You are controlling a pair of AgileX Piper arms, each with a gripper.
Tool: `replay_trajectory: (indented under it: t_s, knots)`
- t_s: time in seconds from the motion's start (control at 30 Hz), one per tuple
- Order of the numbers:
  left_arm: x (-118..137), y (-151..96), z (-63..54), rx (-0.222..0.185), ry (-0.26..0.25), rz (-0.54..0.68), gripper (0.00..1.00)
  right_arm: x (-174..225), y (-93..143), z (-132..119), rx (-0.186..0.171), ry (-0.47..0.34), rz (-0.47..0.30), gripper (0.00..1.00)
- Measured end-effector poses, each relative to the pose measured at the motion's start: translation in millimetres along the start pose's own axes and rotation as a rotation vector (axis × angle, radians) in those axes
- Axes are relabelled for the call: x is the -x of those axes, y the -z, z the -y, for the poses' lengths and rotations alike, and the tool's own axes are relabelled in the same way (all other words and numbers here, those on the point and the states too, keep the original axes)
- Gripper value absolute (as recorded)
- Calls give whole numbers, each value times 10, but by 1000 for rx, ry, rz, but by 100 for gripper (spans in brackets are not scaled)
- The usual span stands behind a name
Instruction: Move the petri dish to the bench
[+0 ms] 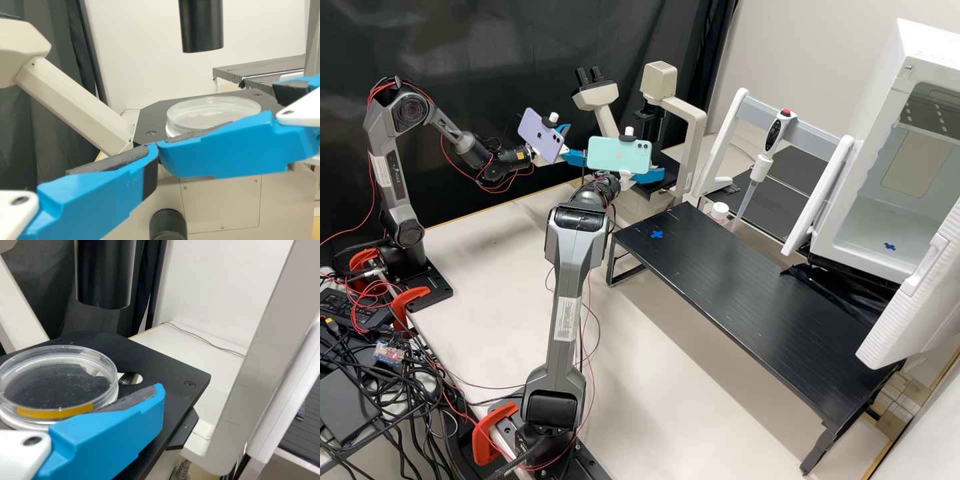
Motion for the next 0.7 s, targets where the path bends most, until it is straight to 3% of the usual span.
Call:
replay_trajectory:
  t_s: [0.7]
  knots:
    - [0,0,0,0,0,0,100,19,17,33,0,43,-11,0]
